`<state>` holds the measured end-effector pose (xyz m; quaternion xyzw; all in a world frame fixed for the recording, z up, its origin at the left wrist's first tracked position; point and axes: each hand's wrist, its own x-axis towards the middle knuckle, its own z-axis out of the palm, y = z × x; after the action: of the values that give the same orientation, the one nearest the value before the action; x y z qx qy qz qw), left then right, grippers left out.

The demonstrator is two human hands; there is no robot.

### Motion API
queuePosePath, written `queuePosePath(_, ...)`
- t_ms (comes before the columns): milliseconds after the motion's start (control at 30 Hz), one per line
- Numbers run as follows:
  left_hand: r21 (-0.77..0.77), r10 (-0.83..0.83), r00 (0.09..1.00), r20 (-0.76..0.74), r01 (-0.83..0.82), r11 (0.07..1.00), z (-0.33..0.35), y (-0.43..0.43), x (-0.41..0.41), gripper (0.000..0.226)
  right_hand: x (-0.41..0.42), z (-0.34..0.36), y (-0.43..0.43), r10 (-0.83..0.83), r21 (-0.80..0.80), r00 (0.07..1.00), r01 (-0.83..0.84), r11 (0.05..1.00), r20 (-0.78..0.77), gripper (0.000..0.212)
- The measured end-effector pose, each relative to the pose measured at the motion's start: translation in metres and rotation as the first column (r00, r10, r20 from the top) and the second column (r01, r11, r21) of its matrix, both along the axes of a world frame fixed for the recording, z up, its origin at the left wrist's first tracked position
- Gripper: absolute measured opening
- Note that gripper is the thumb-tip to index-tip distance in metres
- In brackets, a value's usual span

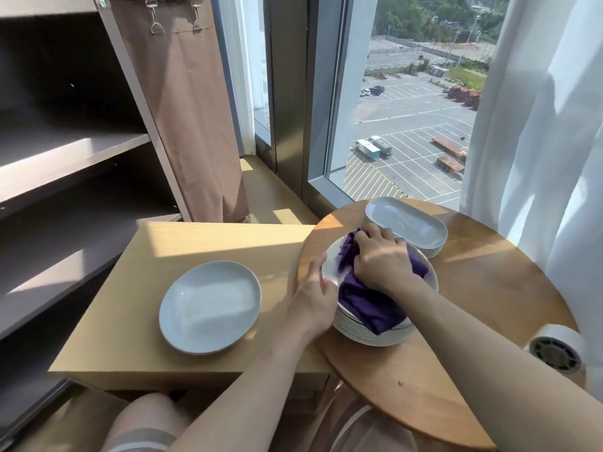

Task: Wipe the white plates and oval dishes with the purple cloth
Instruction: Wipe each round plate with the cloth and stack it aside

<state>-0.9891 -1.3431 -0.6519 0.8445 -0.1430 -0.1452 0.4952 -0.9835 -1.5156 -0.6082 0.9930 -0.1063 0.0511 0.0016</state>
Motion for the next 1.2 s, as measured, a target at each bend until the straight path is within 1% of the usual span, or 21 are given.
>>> queuePosePath(67, 0.008, 0.006, 1.000, 0.017, -0.006, 1.000, -0.001, -0.002, -0.001, 0.054, -0.008, 0.004, -0.014, -0.013, -0.127, 1.000, 0.011, 0.992, -0.016, 0.028)
queuePosePath(133, -0.002, 0.007, 1.000, 0.019, -0.007, 1.000, -0.003, -0.003, 0.000, 0.055, -0.018, 0.009, -0.025, -0.019, -0.229, 0.998, 0.004, 0.973, -0.066, 0.031)
queuePosePath(167, -0.008, 0.009, 1.000, 0.022, -0.009, 1.000, -0.003, -0.003, 0.000, 0.054, -0.024, 0.011, -0.028, -0.025, -0.255, 0.995, -0.001, 0.967, -0.099, 0.033)
queuePosePath(233, -0.014, 0.014, 0.999, 0.031, -0.014, 1.000, -0.005, -0.003, 0.000, 0.053, -0.034, 0.015, -0.032, -0.038, -0.250, 0.987, -0.003, 0.968, -0.158, 0.035)
queuePosePath(467, -0.020, -0.004, 1.000, 0.023, 0.005, 1.000, -0.008, 0.000, 0.004, 0.051, -0.071, 0.030, -0.031, -0.057, -0.001, 0.949, 0.060, 0.998, -0.309, 0.028)
queuePosePath(567, -0.039, 0.001, 1.000, 0.012, 0.000, 0.999, -0.009, 0.000, 0.005, 0.050, -0.081, 0.031, -0.022, 0.005, 0.076, 0.945, 0.022, 0.997, -0.328, 0.015)
queuePosePath(700, -0.100, -0.010, 1.000, -0.007, 0.009, 0.995, -0.017, -0.002, 0.003, 0.047, -0.081, 0.030, -0.008, 0.113, 0.241, 0.936, -0.031, 0.970, -0.334, 0.010)
queuePosePath(800, -0.125, -0.014, 0.999, -0.048, 0.008, 0.992, -0.025, 0.005, 0.008, 0.040, -0.071, 0.027, 0.007, 0.181, 0.357, 0.934, -0.063, 0.932, -0.308, 0.009)
queuePosePath(867, -0.117, -0.030, 0.998, -0.057, 0.023, 0.993, -0.030, 0.010, 0.013, 0.051, -0.062, 0.022, 0.018, 0.211, 0.388, 0.940, -0.096, 0.916, -0.266, 0.004)
queuePosePath(900, -0.120, -0.046, 0.997, -0.057, 0.039, 0.992, -0.032, 0.012, 0.016, 0.054, -0.057, 0.020, 0.023, 0.219, 0.404, 0.945, -0.107, 0.909, -0.244, 0.005)
queuePosePath(1000, -0.150, -0.106, 0.994, -0.034, 0.100, 0.984, -0.033, 0.011, 0.018, 0.051, -0.041, 0.012, 0.032, 0.210, 0.432, 0.967, -0.128, 0.893, -0.148, 0.002)
queuePosePath(1033, -0.160, -0.102, 0.994, -0.035, 0.096, 0.983, -0.034, 0.011, 0.019, 0.054, -0.037, 0.008, 0.034, 0.198, 0.432, 0.973, -0.131, 0.892, -0.115, 0.001)
queuePosePath(1133, -0.143, -0.059, 0.996, -0.067, 0.049, 0.989, -0.035, 0.009, 0.019, 0.060, -0.025, 0.000, 0.035, 0.146, 0.439, 0.989, -0.115, 0.891, -0.038, 0.010)
queuePosePath(1200, -0.110, -0.047, 0.996, -0.076, 0.039, 0.993, -0.035, 0.008, 0.019, 0.060, -0.019, -0.002, 0.035, 0.107, 0.427, 0.994, -0.091, 0.900, -0.015, 0.027)
